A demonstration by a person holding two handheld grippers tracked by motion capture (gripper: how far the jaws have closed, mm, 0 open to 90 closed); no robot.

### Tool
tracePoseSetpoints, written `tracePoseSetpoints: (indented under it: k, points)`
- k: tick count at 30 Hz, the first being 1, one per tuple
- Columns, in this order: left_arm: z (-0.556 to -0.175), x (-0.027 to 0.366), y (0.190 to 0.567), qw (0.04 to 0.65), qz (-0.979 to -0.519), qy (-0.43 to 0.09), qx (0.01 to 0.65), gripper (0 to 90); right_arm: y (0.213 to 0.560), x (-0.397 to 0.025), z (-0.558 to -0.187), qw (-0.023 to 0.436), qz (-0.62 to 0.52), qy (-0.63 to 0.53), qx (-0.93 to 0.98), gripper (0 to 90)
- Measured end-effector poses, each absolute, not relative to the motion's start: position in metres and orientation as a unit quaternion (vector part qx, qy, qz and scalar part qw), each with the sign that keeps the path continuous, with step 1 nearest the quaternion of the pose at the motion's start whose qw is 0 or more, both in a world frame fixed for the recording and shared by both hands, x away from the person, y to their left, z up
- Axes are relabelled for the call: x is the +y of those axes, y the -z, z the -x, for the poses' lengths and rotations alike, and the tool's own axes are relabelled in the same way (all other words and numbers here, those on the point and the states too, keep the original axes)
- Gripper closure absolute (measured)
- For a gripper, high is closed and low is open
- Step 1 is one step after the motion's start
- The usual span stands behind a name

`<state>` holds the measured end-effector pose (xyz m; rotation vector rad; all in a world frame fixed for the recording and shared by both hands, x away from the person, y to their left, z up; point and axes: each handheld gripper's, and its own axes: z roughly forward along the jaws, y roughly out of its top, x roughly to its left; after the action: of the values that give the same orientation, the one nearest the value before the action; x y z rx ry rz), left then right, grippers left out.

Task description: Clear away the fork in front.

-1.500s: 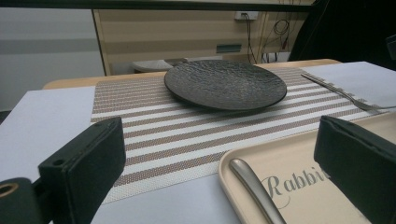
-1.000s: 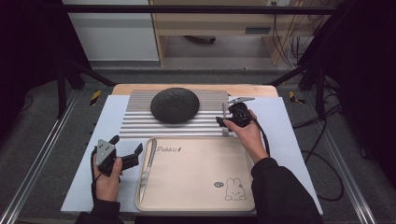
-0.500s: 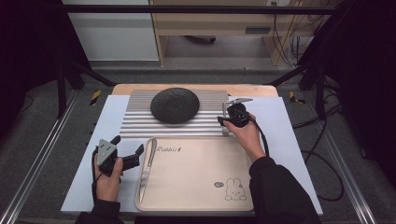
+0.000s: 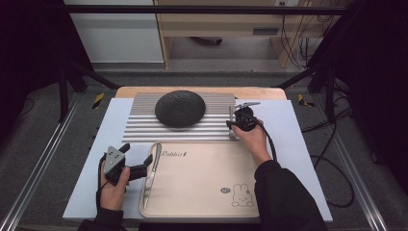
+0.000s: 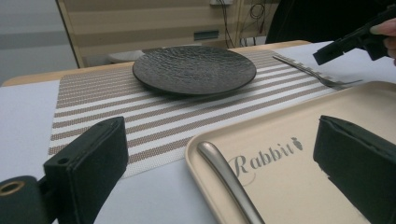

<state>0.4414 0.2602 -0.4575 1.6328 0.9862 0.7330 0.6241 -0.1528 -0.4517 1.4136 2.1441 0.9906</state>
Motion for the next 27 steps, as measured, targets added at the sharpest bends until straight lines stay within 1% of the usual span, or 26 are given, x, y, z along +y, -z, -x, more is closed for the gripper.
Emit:
tracePoseSetpoints:
  k: [8,16,27]
  points:
    - [-0.440,0.261,0.458,0.523,-0.682,-0.304,0.411,3.2,0.461,-0.151,-0.630,0.195,-0.509,-0.336,0.768,59.4]
    - [-0.441,0.261,0.458,0.524,-0.682,-0.303,0.410,3.3,0.463,-0.151,-0.632,0.196,-0.518,-0.336,0.762,62.5]
    - [-0.440,0.261,0.457,0.525,-0.682,-0.304,0.408,3.4,0.469,-0.148,-0.634,0.192,-0.520,-0.331,0.764,65.5]
